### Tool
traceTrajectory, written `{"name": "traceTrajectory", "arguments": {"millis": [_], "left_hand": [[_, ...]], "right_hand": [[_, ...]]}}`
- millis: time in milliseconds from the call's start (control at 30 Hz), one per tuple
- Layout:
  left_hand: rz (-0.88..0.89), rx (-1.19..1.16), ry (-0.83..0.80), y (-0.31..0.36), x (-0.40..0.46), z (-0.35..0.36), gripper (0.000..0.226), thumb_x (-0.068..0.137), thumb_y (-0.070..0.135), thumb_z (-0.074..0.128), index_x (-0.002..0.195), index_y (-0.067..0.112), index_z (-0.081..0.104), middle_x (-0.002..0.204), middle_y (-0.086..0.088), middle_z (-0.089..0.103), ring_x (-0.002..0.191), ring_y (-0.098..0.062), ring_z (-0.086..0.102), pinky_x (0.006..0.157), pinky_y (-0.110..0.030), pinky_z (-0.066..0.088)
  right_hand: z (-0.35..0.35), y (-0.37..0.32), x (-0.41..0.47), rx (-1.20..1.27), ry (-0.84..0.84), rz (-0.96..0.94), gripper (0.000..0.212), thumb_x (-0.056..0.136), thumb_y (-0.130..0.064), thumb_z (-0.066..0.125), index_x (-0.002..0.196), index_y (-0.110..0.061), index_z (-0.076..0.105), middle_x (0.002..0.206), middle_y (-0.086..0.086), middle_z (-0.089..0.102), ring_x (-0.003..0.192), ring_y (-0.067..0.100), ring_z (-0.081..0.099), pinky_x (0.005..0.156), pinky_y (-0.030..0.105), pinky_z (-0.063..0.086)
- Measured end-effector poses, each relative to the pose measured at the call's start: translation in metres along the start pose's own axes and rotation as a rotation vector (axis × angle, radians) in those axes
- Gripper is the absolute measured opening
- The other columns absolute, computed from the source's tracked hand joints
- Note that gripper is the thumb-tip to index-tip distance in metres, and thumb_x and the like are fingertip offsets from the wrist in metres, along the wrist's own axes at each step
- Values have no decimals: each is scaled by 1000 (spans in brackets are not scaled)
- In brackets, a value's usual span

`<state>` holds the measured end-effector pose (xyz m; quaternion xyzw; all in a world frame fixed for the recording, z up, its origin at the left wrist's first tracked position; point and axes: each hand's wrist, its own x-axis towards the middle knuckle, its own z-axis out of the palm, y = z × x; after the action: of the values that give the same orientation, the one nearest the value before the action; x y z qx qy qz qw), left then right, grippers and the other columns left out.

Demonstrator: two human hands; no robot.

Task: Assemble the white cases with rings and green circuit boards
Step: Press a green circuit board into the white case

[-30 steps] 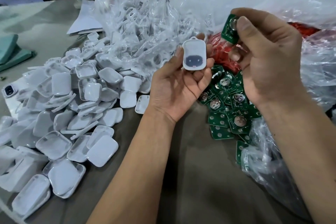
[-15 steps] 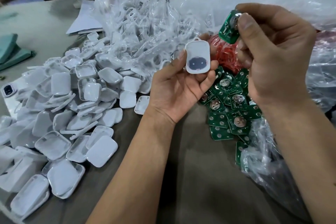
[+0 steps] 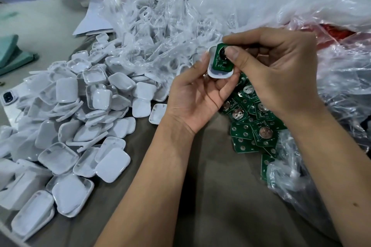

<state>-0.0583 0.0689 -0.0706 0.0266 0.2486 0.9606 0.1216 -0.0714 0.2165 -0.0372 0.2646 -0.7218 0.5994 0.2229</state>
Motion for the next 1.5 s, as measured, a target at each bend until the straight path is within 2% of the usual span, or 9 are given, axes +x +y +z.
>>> {"name": "traceTrajectory", "arguments": {"millis": [167,367,533,633,733,933,1067,1167,1500], "left_hand": [[-2,9,0,1,1,1,20,77,16,73,92,3,76,94,-13,74,84,-26,75,77,-34,64],[-7,6,19,0,1,-2,14,81,14,70,88,5,77,92,-12,75,83,-24,75,75,-34,63],[-10,8,7,0,1,0,16,78,14,72,89,4,77,92,-12,75,83,-24,76,75,-34,64],[-12,15,12,0,1,0,16,77,15,72,89,4,77,92,-13,75,82,-25,76,74,-33,64],[-10,28,18,0,1,0,17,75,15,73,88,5,78,93,-12,76,83,-24,75,75,-33,64],[-14,36,29,0,1,-1,16,80,16,71,89,5,78,94,-11,75,86,-23,75,77,-32,63],[-10,51,22,0,1,-2,16,81,16,71,90,5,78,95,-12,75,87,-23,75,76,-32,63],[-13,49,25,0,1,-3,17,86,17,67,90,5,78,95,-11,76,87,-23,75,76,-32,63],[-13,56,20,-1,0,-3,23,95,17,59,91,6,79,96,-11,76,89,-23,75,76,-32,63]], "right_hand": [[-1,1,0,-17,-26,-11,16,91,-12,81,106,-15,78,93,-4,79,81,18,77,73,32,64],[-2,4,0,-52,-36,-23,15,91,-14,80,106,-15,79,91,1,79,77,32,74,69,48,63],[-4,4,1,-19,-38,-27,15,91,-12,80,106,-14,78,94,-6,79,82,17,77,72,28,62],[-2,5,0,-20,-48,-25,16,91,-12,79,107,-14,78,96,-7,78,85,13,77,74,24,60],[-1,5,-1,-38,-51,-17,16,92,-12,79,107,-13,78,96,-5,78,85,14,77,74,29,62],[-5,2,0,-166,-66,-44,16,92,-18,80,107,-13,79,98,4,74,80,28,70,66,51,58],[-6,0,1,-199,-63,-33,19,91,-20,81,108,-14,79,98,4,69,75,20,64,62,47,58],[-8,0,1,-217,-76,-21,21,89,-21,82,109,-14,79,98,3,68,76,5,62,64,35,60],[-9,0,2,-264,-99,-3,24,87,-23,84,108,-14,80,96,0,67,75,0,61,64,10,46]]}}
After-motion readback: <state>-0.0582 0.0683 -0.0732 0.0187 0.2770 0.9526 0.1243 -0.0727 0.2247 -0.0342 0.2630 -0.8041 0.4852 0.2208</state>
